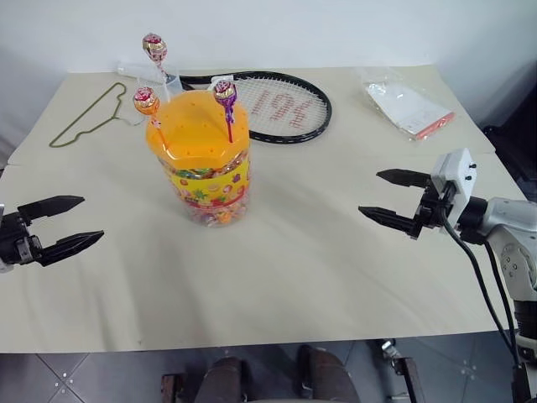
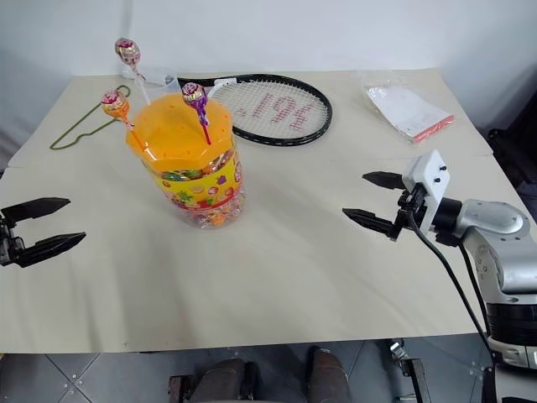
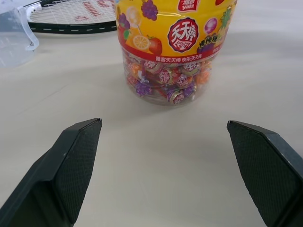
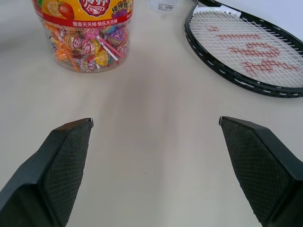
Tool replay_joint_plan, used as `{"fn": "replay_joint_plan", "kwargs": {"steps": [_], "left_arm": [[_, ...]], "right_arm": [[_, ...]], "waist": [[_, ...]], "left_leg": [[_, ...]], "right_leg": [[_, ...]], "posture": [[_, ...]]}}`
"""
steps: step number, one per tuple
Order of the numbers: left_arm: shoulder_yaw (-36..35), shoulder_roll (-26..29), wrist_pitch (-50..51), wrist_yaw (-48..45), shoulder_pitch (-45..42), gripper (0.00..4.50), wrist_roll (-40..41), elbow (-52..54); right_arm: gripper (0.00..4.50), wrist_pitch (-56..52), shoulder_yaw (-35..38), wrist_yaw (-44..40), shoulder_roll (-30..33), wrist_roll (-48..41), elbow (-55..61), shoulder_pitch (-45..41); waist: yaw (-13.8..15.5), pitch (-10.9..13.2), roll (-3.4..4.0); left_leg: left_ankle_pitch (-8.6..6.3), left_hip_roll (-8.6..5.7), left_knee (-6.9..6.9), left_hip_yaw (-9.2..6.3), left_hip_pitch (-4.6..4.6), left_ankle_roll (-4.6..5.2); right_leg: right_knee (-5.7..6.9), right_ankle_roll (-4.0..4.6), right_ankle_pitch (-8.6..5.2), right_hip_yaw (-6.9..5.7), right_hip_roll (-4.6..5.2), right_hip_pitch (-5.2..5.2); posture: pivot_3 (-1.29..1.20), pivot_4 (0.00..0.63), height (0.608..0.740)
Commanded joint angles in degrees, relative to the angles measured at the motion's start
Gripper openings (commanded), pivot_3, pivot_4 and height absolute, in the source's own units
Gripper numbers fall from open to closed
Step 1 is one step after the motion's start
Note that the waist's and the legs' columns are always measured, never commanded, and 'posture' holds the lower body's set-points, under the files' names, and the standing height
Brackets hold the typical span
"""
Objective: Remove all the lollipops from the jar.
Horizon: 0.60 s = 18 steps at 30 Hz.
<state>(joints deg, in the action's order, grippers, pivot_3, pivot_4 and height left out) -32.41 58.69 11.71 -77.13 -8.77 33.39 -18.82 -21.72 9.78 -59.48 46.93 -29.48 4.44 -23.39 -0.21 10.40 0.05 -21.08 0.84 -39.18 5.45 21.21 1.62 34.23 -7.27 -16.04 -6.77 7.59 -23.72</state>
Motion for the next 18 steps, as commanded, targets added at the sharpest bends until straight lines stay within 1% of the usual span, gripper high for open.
{"fn": "replay_joint_plan", "kwargs": {"steps": [1, 4, 7, 9, 13, 18], "left_arm": [[-0.56, 0.09, -0.21, -0.44, -0.48, 4.50, 0.48, 0.01], [-0.63, 0.21, 1.20, 1.90, -0.74, 4.50, -0.08, -0.30], [-2.37, 0.87, 7.64, 1.19, -0.47, 4.50, 4.17, 1.99], [-3.81, 0.69, 8.76, 2.31, -0.38, 4.50, 5.15, 4.06], [-5.83, 0.65, 10.14, 3.49, -0.31, 4.50, 6.67, 9.40], [-5.20, 2.87, 18.07, 7.60, -3.50, 4.50, 10.40, 17.90]], "right_arm": [[4.47, 1.26, 2.29, -0.12, 0.48, -0.39, 1.24, 0.20], [4.47, 1.44, 2.29, -0.17, 0.52, -0.47, 1.04, 0.19], [4.47, 1.50, 2.12, -0.85, 0.58, -0.76, 0.92, 0.00], [4.47, 1.45, 2.20, -1.33, 0.59, -1.10, 0.89, -0.19], [4.47, 1.23, 1.97, -2.96, 0.99, -1.63, 0.90, -1.12], [4.47, 0.47, 1.47, -4.18, 1.11, -2.16, 0.54, -4.85]], "waist": [[-0.02, 0.00, 0.00], [-0.03, 0.00, 0.00], [-0.02, 0.00, 0.00], [-0.01, 0.00, 0.00], [0.00, 0.00, 0.00], [-0.03, 0.02, -0.03]], "left_leg": [[0.00, 0.00, 0.00, 0.00, 0.00, 0.00], [0.00, -0.02, -0.01, 0.01, 0.00, 0.00], [0.00, -0.02, -0.04, 0.01, 0.00, 0.00], [0.00, 0.00, -0.05, 0.00, 0.00, 0.00], [0.00, 0.03, -0.08, -0.02, 0.00, 0.00], [0.00, 0.05, -0.30, -0.06, 0.02, 0.00]], "right_leg": [[0.00, 0.00, 0.00, 0.00, -0.01, 0.00], [0.01, 0.00, 0.00, 0.00, -0.03, 0.00], [0.04, 0.00, 0.00, 0.01, -0.03, 0.00], [0.06, 0.00, 0.00, 0.01, -0.03, 0.00], [0.09, 0.00, 0.00, 0.02, -0.01, 0.01], [0.26, 0.00, 0.00, 0.06, -0.01, 0.01]], "posture": [[0.00, 0.150, 0.740], [0.00, 0.150, 0.740], [0.00, 0.150, 0.740], [0.00, 0.150, 0.740], [0.00, 0.150, 0.740], [0.00, 0.150, 0.740]]}}
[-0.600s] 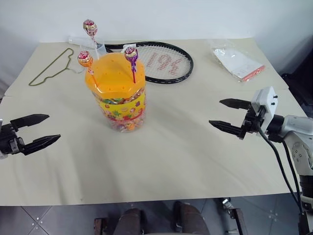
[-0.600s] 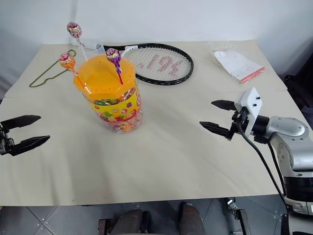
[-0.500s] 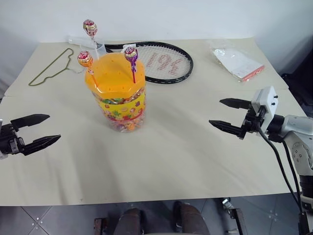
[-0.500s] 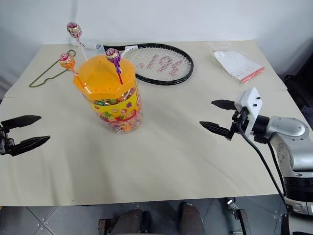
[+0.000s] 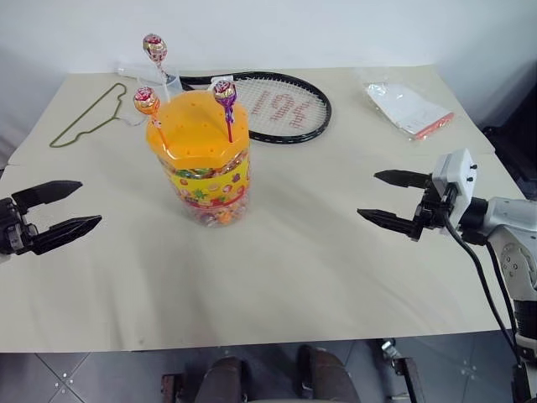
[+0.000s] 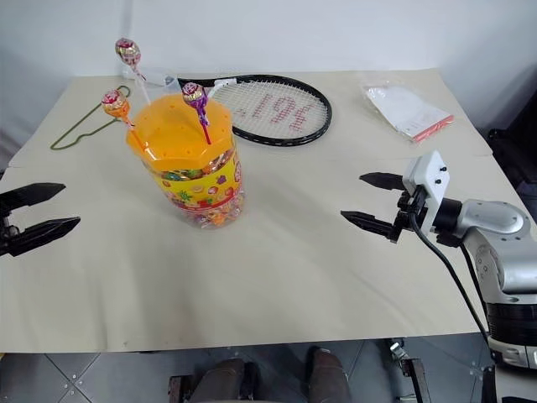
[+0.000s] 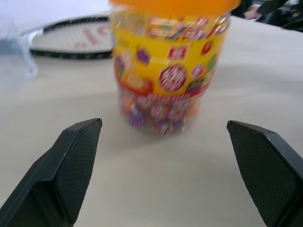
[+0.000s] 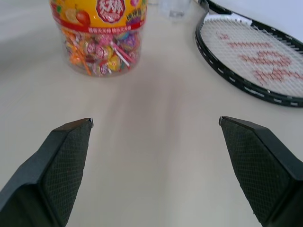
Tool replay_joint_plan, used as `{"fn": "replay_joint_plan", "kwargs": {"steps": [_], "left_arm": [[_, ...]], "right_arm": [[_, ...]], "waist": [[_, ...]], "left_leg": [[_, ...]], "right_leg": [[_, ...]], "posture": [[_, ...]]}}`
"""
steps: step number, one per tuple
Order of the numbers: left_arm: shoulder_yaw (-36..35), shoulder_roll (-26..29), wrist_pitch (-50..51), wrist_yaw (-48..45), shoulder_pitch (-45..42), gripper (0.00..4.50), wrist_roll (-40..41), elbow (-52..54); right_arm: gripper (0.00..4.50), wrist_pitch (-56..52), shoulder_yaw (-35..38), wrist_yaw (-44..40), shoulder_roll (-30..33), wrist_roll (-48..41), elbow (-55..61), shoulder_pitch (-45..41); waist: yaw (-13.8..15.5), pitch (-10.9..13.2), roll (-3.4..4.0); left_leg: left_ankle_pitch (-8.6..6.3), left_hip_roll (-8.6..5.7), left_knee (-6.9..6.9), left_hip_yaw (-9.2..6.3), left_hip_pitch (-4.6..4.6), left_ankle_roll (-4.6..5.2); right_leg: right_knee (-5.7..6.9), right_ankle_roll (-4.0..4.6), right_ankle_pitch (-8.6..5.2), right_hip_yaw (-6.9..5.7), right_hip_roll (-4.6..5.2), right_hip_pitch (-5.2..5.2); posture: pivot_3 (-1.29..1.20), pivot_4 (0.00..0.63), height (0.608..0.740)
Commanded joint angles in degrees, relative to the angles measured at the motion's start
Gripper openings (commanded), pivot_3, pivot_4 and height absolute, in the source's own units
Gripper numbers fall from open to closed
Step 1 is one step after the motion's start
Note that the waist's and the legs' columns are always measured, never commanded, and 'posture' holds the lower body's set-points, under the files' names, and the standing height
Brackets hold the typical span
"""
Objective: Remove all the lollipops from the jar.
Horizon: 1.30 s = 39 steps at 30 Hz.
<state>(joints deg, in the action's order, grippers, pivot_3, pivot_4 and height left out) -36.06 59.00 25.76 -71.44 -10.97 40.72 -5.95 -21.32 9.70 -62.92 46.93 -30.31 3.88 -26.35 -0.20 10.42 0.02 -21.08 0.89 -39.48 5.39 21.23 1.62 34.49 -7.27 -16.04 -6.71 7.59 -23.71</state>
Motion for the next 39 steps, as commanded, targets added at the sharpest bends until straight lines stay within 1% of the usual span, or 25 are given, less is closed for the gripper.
{"fn": "replay_joint_plan", "kwargs": {"steps": [1, 4, 6, 9, 11, 13, 17, 19, 24, 28, 32, 37, 39], "left_arm": [[-1.11, 2.65, 5.14, 2.72, -2.30, 4.50, 3.95, 6.99], [0.11, 2.52, 7.54, 4.48, -4.66, 4.50, 5.78, 10.91], [2.68, 2.18, 9.66, 6.80, -8.50, 4.50, 7.75, 13.83], [8.28, -0.25, 9.95, 9.52, -16.03, 4.50, 8.79, 16.11], [11.28, -1.54, 9.93, 10.05, -19.18, 4.50, 7.99, 15.86], [14.54, -3.46, 8.22, 10.59, -22.27, 4.50, 5.67, 13.35], [18.38, -6.10, 5.99, 12.08, -26.13, 4.50, 1.64, 8.94], [19.59, -6.40, 5.97, 12.41, -26.88, 4.50, 0.27, 7.92], [18.59, -6.76, 6.21, 13.19, -27.38, 4.50, 0.44, 8.13], [17.62, -6.10, 9.56, 14.24, -26.92, 4.50, 2.41, 10.31], [15.17, -5.37, 11.94, 15.12, -25.18, 4.50, 4.33, 13.59], [8.57, -0.79, 21.36, 20.23, -21.25, 4.50, 7.45, 17.22], [4.50, 1.43, 25.44, 22.03, -18.79, 4.50, 8.83, 17.79]], "right_arm": [[4.47, -0.63, 1.58, -0.96, 1.05, -2.02, 1.79, -2.52], [4.47, -2.14, 1.79, -1.31, 0.74, -4.01, 3.38, -4.02], [4.47, -3.91, 1.84, -1.47, 0.72, -5.92, 4.55, -5.43], [4.47, -6.67, 2.10, -1.46, 0.35, -9.09, 5.95, -7.71], [4.47, -7.45, 2.03, -1.44, 0.31, -9.88, 6.40, -8.61], [4.47, -7.78, 2.01, -1.28, 0.26, -10.31, 6.66, -9.02], [4.47, -8.80, 2.66, -0.62, 0.28, -11.64, 7.39, -9.31], [4.47, -9.18, 3.18, -0.04, 0.44, -12.18, 8.14, -9.13], [4.47, -9.78, 5.25, 1.70, 0.77, -13.48, 9.81, -7.88], [4.47, -10.08, 5.98, 2.09, 0.98, -13.52, 10.45, -6.78], [4.47, -9.96, 6.17, 2.49, 0.87, -13.57, 10.62, -6.36], [4.47, -9.71, 5.65, 2.15, 0.86, -13.29, 9.96, -6.64], [4.47, -9.38, 5.06, 1.65, 0.77, -12.85, 8.88, -7.43]], "waist": [[-0.02, 0.00, 0.00], [0.04, 0.00, 0.00], [0.13, 0.01, -0.01], [0.28, 0.02, -0.02], [0.20, 0.01, -0.01], [0.17, 0.02, -0.02], [0.20, 0.01, -0.02], [0.19, 0.01, -0.02], [0.30, 0.02, -0.03], [0.30, 0.02, -0.03], [0.18, 0.02, -0.03], [0.01, 0.04, -0.05], [0.01, 0.04, -0.05]], "left_leg": [[0.00, 0.02, -0.05, -0.02, -0.02, 0.00], [0.00, 0.05, -0.11, -0.06, -0.03, 0.00], [0.00, 0.04, -0.18, -0.07, -0.01, 0.00], [0.00, 0.03, -0.45, -0.12, 0.03, 0.00], [0.00, 0.02, -0.50, -0.12, 0.01, 0.00], [0.00, -0.08, -0.52, -0.11, -0.06, 0.00], [0.00, -0.17, -0.57, -0.03, -0.03, 0.00], [0.00, -0.18, -0.59, -0.03, -0.02, 0.00], [0.00, -0.15, -0.60, -0.06, 0.00, 0.00], [0.00, -0.14, -0.61, -0.07, 0.00, 0.00], [0.00, -0.10, -0.60, -0.09, 0.00, 0.00], [0.00, -0.02, -0.58, -0.17, -0.02, 0.00], [0.00, 0.02, -0.57, -0.23, -0.04, 0.00]], "right_leg": [[0.04, 0.00, 0.00, 0.03, 0.00, 0.02], [0.13, 0.00, 0.00, 0.06, 0.01, 0.02], [0.19, 0.00, 0.00, 0.08, 0.01, 0.02], [0.40, 0.00, 0.00, 0.12, 0.02, 0.05], [0.46, 0.00, 0.00, 0.15, 0.02, 0.07], [0.51, 0.00, 0.00, 0.20, 0.00, 0.08], [0.54, 0.00, 0.00, 0.19, -0.07, 0.06], [0.54, 0.00, 0.00, 0.19, -0.06, 0.06], [0.54, 0.00, 0.00, 0.18, -0.06, 0.06], [0.54, 0.00, 0.00, 0.18, -0.04, 0.07], [0.54, 0.00, 0.00, 0.19, -0.04, 0.06], [0.54, 0.00, 0.00, 0.26, -0.05, 0.03], [0.54, 0.00, 0.00, 0.30, -0.05, 0.02]], "posture": [[0.00, 0.150, 0.740], [0.00, 0.150, 0.740], [0.00, 0.150, 0.740], [0.00, 0.150, 0.740], [0.00, 0.150, 0.740], [0.00, 0.150, 0.740], [0.00, 0.150, 0.740], [0.00, 0.150, 0.740], [0.00, 0.150, 0.740], [0.00, 0.150, 0.740], [0.00, 0.150, 0.740], [0.00, 0.150, 0.740], [0.00, 0.150, 0.740]]}}
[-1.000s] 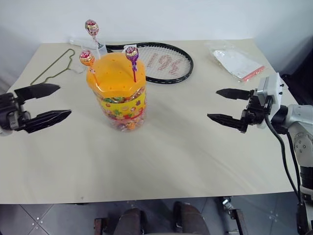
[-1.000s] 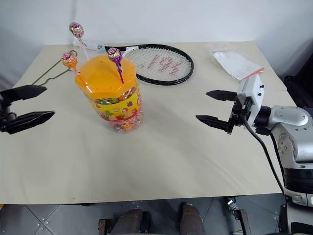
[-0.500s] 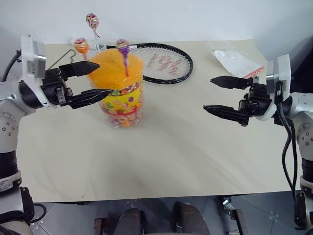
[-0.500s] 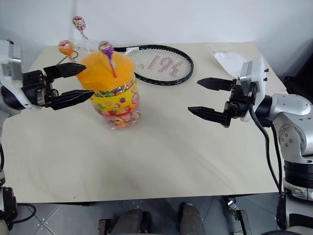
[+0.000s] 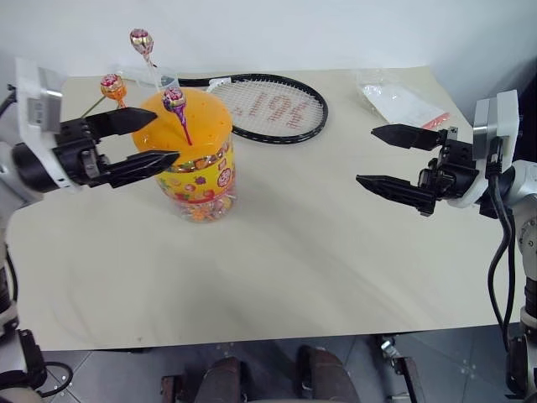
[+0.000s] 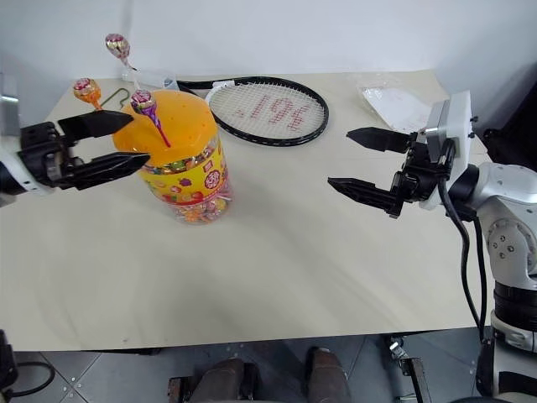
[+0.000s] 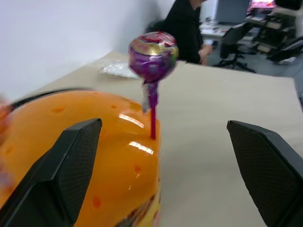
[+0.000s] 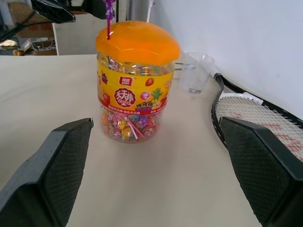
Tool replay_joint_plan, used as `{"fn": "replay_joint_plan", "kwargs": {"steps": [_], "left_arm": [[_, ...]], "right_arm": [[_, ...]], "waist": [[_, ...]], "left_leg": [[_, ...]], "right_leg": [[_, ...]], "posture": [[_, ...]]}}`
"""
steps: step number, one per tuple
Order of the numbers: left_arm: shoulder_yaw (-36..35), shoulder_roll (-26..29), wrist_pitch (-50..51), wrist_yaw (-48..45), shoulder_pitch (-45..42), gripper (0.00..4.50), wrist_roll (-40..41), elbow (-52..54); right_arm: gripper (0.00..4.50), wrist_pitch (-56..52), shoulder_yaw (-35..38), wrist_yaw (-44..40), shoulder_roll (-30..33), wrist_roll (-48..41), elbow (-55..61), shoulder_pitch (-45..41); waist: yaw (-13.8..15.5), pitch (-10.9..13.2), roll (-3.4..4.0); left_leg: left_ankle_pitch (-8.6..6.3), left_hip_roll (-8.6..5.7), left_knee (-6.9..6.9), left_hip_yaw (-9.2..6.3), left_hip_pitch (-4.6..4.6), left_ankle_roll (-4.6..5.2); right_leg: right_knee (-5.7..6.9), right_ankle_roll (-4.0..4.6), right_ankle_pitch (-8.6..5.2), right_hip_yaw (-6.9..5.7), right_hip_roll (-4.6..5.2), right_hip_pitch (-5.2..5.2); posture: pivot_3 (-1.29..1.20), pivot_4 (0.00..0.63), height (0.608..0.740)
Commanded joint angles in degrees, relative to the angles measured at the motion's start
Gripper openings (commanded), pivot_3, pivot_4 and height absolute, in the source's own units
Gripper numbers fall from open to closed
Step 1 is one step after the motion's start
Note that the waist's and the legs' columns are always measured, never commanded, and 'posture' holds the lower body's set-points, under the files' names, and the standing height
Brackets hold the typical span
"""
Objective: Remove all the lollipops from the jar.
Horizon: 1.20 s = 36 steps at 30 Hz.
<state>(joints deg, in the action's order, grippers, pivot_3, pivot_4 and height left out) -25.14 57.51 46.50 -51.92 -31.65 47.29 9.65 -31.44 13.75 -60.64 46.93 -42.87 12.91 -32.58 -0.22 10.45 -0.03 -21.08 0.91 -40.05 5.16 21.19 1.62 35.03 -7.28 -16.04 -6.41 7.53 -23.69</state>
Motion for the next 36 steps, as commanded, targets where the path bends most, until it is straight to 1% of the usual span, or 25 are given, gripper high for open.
{"fn": "replay_joint_plan", "kwargs": {"steps": [1, 8, 10, 12, 15, 21, 27, 29, 32, 36], "left_arm": [[-8.04, 3.91, 6.36, 3.23, 2.91, 4.50, 2.61, 2.38], [-14.15, 8.69, 10.86, 5.61, 8.73, 4.50, 0.71, 1.62], [-15.04, 8.52, 9.06, 5.58, 9.69, 4.50, -0.42, 0.51], [-15.10, 7.22, 6.32, 5.44, 9.42, 4.50, -1.07, -0.69], [-12.84, 5.64, 4.22, 5.44, 8.14, 4.50, -1.17, -2.75], [-6.12, 0.50, -3.04, 4.16, 1.40, 4.50, -2.76, -8.84], [0.13, -1.83, -10.01, 0.21, -5.20, 4.50, -6.39, -16.65], [1.78, -1.88, -10.50, -1.35, -6.80, 4.50, -7.02, -18.22], [1.77, -3.23, -12.88, -3.70, -8.52, 3.90, -6.56, -19.35], [2.23, -3.25, -13.30, -5.02, -9.68, 2.77, -6.59, -18.98]], "right_arm": [[4.47, 0.90, 0.71, -0.90, 0.72, -0.10, -0.70, -1.66], [4.47, 2.24, -1.60, -2.59, -0.20, 1.28, -3.84, -4.77], [4.47, 2.50, -2.02, -2.83, -0.58, 1.41, -4.42, -5.52], [4.47, 2.75, -2.33, -3.03, -0.88, 1.54, -4.80, -6.01], [4.47, 3.02, -2.56, -3.06, -1.22, 1.63, -5.01, -6.43], [4.47, 3.17, -2.16, -2.36, -1.31, 1.40, -4.30, -6.36], [4.47, 3.05, -1.01, -1.48, -0.64, 1.13, -3.19, -5.37], [4.47, 2.82, -0.50, -1.19, -0.34, 0.99, -2.59, -4.77], [4.50, 2.57, 0.28, -0.69, -0.06, 0.72, -1.72, -4.00], [4.50, 1.67, 1.17, -0.10, 0.35, -0.36, -0.61, -3.71]], "waist": [[0.05, 0.01, -0.01], [0.19, 0.03, -0.05], [0.17, 0.03, -0.05], [0.15, 0.03, -0.05], [0.13, 0.03, -0.05], [0.23, 0.03, -0.05], [0.13, 0.03, -0.05], [0.13, 0.04, -0.06], [0.13, 0.04, -0.06], [0.13, 0.04, -0.07]], "left_leg": [[0.00, 0.02, 0.00, -0.03, -0.03, 0.00], [0.00, 0.02, -0.01, -0.02, -0.01, 0.00], [0.00, 0.02, 0.00, -0.01, 0.00, 0.00], [0.00, 0.02, 0.01, 0.00, 0.00, 0.00], [0.00, 0.02, 0.01, 0.02, -0.02, 0.00], [0.00, -0.07, 0.00, 0.13, 0.01, 0.00], [0.00, -0.19, 0.00, 0.27, 0.03, -0.01], [0.00, -0.20, 0.00, 0.30, 0.03, 0.00], [0.00, -0.20, 0.00, 0.30, 0.03, 0.00], [0.00, -0.19, -0.01, 0.29, 0.04, 0.00]], "right_leg": [[0.02, 0.00, 0.00, 0.04, 0.01, 0.00], [0.03, -0.01, 0.00, 0.07, 0.05, 0.00], [0.02, -0.01, 0.00, 0.06, 0.04, -0.01], [0.01, -0.01, 0.00, 0.06, 0.03, -0.02], [0.03, -0.01, 0.00, 0.07, 0.03, -0.02], [0.05, -0.01, 0.01, 0.04, 0.04, -0.01], [0.02, -0.01, 0.01, -0.01, -0.02, -0.02], [0.03, -0.01, 0.01, -0.01, -0.03, -0.02], [0.02, -0.01, 0.01, -0.01, -0.03, -0.02], [0.02, -0.01, 0.01, -0.02, -0.03, -0.02]], "posture": [[0.00, 0.150, 0.740], [0.00, 0.150, 0.740], [0.00, 0.150, 0.740], [0.00, 0.150, 0.740], [0.00, 0.150, 0.740], [0.00, 0.150, 0.740], [0.00, 0.150, 0.740], [0.00, 0.150, 0.740], [0.00, 0.150, 0.740], [0.00, 0.150, 0.740]]}}
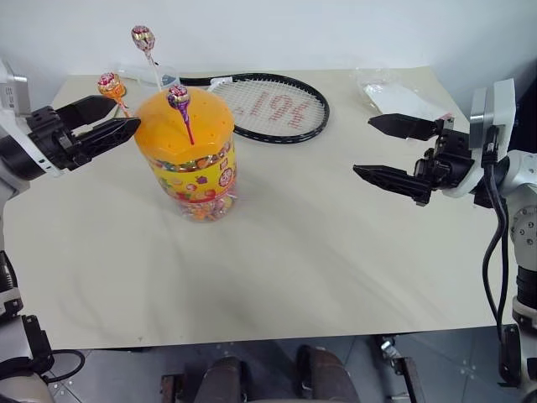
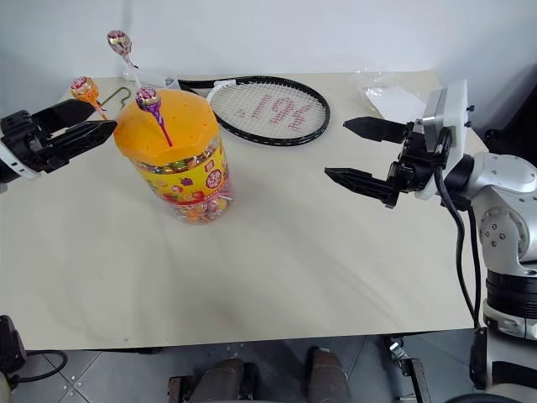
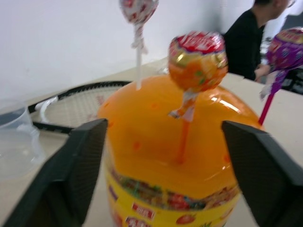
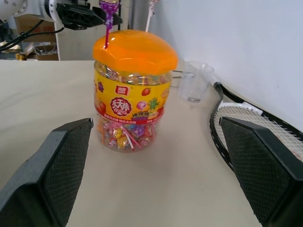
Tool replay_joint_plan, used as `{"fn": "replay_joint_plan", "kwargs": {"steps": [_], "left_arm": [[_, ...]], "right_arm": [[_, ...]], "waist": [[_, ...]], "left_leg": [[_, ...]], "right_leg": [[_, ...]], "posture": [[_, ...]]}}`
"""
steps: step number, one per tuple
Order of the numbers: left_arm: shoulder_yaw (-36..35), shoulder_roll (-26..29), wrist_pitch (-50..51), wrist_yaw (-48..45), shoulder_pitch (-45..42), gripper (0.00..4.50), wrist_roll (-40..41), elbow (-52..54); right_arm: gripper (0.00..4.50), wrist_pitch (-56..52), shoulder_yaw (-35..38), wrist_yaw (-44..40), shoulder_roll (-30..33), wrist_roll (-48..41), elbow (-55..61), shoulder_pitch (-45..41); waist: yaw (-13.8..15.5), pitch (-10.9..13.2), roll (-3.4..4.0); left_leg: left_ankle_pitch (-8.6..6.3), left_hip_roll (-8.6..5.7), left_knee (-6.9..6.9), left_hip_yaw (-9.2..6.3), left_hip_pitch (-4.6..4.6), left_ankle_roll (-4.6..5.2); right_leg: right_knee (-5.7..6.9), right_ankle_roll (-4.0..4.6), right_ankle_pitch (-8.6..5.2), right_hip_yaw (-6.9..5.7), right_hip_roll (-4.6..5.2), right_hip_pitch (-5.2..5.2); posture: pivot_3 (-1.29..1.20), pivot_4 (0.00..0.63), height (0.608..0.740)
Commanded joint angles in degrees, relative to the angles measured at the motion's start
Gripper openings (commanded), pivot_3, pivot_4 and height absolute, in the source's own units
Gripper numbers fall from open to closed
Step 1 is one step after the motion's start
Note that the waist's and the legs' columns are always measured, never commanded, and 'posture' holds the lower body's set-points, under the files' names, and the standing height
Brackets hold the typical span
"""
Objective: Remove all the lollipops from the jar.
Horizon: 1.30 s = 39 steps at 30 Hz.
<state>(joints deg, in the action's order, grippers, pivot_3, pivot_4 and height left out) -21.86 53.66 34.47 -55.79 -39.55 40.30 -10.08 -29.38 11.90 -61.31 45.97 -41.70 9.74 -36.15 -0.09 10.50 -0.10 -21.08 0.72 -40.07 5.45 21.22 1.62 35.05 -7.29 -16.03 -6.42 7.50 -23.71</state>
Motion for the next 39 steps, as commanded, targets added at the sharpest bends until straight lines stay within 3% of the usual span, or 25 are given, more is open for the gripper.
{"fn": "replay_joint_plan", "kwargs": {"steps": [1, 9, 14, 22, 31, 39], "left_arm": [[-1.03, 0.64, -1.19, -1.29, -2.01, 2.47, 0.46, 1.05], [-0.46, 1.95, 2.15, 0.02, -4.29, 0.02, 0.93, 4.81], [-1.28, 2.12, 4.35, 2.15, -6.52, 0.02, 2.06, 7.68], [-6.33, 7.67, 19.60, 18.42, -6.82, 0.02, 0.53, 10.06], [-15.92, 12.33, 35.03, 28.70, 6.81, 0.02, -3.74, 11.17], [-11.62, 13.03, 43.10, 30.87, 19.99, 0.02, -9.29, 5.91]], "right_arm": [[4.50, -0.54, 3.17, 0.70, 1.33, -1.77, 2.74, -0.16], [4.50, -4.48, 4.75, 2.37, 0.84, -6.58, 4.94, -1.09], [4.50, -4.58, 4.17, 3.22, 0.26, -7.11, 4.98, -1.26], [4.50, -3.61, 3.43, 2.95, -0.55, -6.52, 3.55, -2.22], [4.50, -2.90, 1.13, 0.93, -1.83, -5.07, 0.27, -4.57], [4.50, -2.04, -0.55, -0.37, -3.78, -3.67, -1.43, -6.24]], "waist": [[0.01, 0.00, 0.00], [0.07, 0.00, -0.01], [0.10, 0.01, -0.02], [-0.19, 0.02, -0.03], [-0.11, 0.02, -0.04], [-0.12, 0.02, -0.04]], "left_leg": [[0.00, 0.00, 0.00, 0.00, 0.00, 0.00], [0.00, 0.01, -0.02, -0.06, 0.01, 0.00], [0.00, 0.02, -0.02, -0.09, 0.02, 0.00], [0.00, 0.06, 0.01, -0.21, -0.04, 0.00], [0.00, 0.13, 0.01, -0.21, -0.04, 0.00], [0.00, 0.18, 0.07, -0.20, -0.08, 0.00]], "right_leg": [[0.00, 0.00, 0.00, 0.00, 0.00, 0.00], [0.02, -0.01, 0.00, 0.00, 0.01, 0.00], [0.01, -0.01, 0.00, -0.01, 0.03, 0.01], [0.02, -0.01, 0.01, 0.07, 0.01, -0.01], [0.04, -0.01, 0.01, 0.12, 0.04, -0.03], [0.07, -0.01, 0.01, 0.19, 0.05, -0.07]], "posture": [[0.00, 0.150, 0.740], [0.00, 0.150, 0.740], [0.00, 0.150, 0.740], [0.00, 0.150, 0.740], [0.00, 0.150, 0.740], [0.00, 0.150, 0.740]]}}
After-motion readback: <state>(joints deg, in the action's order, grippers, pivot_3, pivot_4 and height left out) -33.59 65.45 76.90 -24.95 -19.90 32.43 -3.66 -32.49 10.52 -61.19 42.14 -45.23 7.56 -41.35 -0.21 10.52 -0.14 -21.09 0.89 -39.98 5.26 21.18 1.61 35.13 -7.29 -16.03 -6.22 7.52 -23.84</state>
